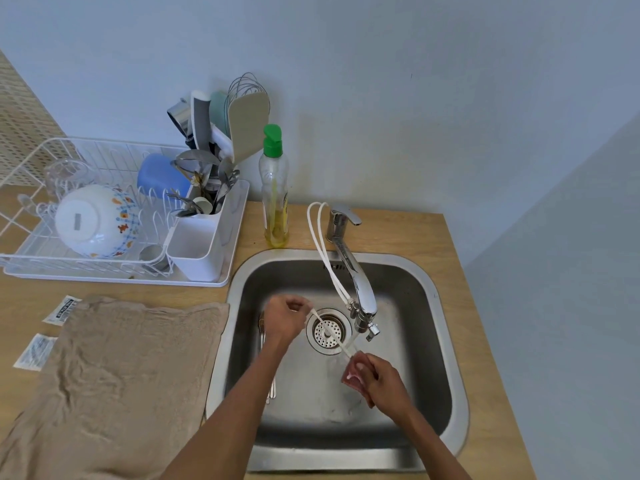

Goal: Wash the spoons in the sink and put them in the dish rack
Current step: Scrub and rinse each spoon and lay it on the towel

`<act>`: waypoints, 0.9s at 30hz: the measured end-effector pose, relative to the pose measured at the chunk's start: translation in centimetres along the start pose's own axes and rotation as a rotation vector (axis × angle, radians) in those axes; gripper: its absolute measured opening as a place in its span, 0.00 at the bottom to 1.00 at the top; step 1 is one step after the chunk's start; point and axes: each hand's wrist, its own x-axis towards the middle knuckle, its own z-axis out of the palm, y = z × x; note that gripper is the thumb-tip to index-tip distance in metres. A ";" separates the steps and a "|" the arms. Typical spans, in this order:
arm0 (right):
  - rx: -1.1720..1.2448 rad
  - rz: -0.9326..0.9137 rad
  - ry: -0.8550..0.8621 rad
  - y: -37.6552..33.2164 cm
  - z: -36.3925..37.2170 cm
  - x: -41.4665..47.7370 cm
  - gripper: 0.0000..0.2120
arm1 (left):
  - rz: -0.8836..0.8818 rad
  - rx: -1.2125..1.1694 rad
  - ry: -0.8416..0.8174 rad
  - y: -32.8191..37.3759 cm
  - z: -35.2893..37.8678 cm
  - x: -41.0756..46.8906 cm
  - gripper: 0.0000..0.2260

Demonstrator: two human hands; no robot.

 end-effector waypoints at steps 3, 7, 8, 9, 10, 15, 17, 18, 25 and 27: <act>0.014 0.038 0.029 0.1 -1.1 0.5 0.09 | -0.029 -0.061 0.026 -0.2 -1.3 0.0 0.05; 0.012 0.065 0.035 -0.5 -1.7 1.5 0.10 | 0.014 0.107 -0.043 -1.1 -2.2 0.3 0.04; -0.002 0.068 0.017 -0.6 -1.8 1.5 0.10 | 0.045 0.199 -0.078 -1.1 -2.6 0.5 0.04; -0.005 0.074 -0.008 -0.7 -1.9 1.5 0.11 | 0.081 0.297 -0.121 -0.8 -3.2 0.5 0.05; 0.007 0.079 -0.041 -0.8 -2.1 1.5 0.11 | 0.118 0.401 -0.175 -0.3 -3.8 0.4 0.06; 0.136 0.105 -0.092 -3.3 -1.7 1.7 0.10 | 0.190 0.776 -0.721 2.0 -4.7 -1.3 0.10; 0.223 0.130 -0.048 -4.4 -1.3 2.0 0.10 | 0.162 0.738 -0.787 1.7 -4.8 -1.8 0.12; 0.254 0.155 -0.034 -4.5 -1.2 2.1 0.10 | 0.129 0.679 -0.803 1.4 -5.0 -2.1 0.14; 0.439 0.314 0.198 -1.9 -1.7 2.1 0.11 | -0.166 0.288 -0.709 -3.7 -4.3 -4.6 0.15; 0.407 0.369 0.217 -1.0 -2.7 2.0 0.10 | -0.266 0.179 -0.734 -4.3 -2.8 -5.1 0.15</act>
